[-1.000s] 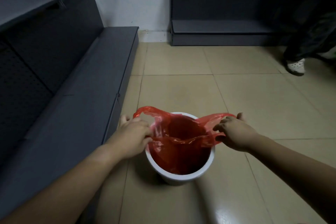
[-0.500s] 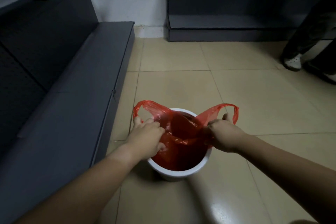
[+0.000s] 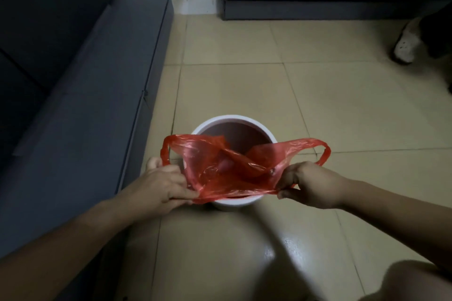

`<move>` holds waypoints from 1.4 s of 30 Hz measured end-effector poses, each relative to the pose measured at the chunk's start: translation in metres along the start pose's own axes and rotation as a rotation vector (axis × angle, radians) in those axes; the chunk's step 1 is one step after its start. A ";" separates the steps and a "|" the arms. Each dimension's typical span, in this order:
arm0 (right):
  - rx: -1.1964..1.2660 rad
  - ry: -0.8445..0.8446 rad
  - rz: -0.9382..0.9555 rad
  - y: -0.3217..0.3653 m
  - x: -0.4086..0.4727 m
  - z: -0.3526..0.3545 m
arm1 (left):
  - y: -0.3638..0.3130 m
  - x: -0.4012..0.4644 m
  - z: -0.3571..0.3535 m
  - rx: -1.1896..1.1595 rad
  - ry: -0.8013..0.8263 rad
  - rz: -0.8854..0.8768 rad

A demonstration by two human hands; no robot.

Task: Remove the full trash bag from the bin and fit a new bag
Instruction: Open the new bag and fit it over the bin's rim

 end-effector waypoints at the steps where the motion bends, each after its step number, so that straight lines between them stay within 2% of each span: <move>1: 0.006 0.016 -0.002 0.000 0.000 -0.004 | 0.000 -0.002 -0.005 -0.001 0.017 -0.003; 6: 0.011 0.078 -0.028 -0.004 0.001 -0.022 | -0.001 -0.005 -0.025 0.013 0.065 -0.042; 9: 0.007 0.088 -0.013 -0.004 0.002 -0.026 | -0.003 -0.005 -0.032 0.097 0.095 -0.089; 14: -0.020 0.129 -0.033 -0.010 0.011 -0.034 | 0.000 -0.003 -0.047 0.193 0.204 -0.040; 18: -0.046 0.106 -0.064 -0.015 0.018 -0.032 | 0.004 -0.003 -0.053 0.166 0.192 0.090; 23: -0.039 0.052 -0.087 -0.021 0.016 -0.028 | 0.007 -0.007 -0.046 0.064 0.032 0.211; 26: 0.000 -0.027 -0.066 -0.018 0.001 -0.013 | 0.004 -0.013 -0.029 -0.039 -0.148 0.239; 30: 0.107 -0.252 0.153 0.006 -0.019 0.014 | -0.007 -0.008 0.001 -0.087 -0.414 0.163; 32: 0.135 -0.383 0.172 0.008 -0.019 0.020 | -0.008 -0.004 0.010 -0.112 -0.513 0.226; 36: 0.190 -0.475 0.038 -0.002 -0.006 0.019 | 0.000 0.009 0.010 -0.243 -0.555 0.552; 42: 0.124 -0.524 -0.112 -0.017 0.014 0.014 | 0.020 0.016 -0.003 -0.297 -0.521 0.792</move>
Point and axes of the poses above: each hand's wrist, its own x-axis towards the middle knuckle, its own z-axis out of the back of the hand, y = z × x, the point moved 4 cm from there along x, towards the middle knuckle, and after that the axes turned 13 degrees about -z, right-handed, at the moved point
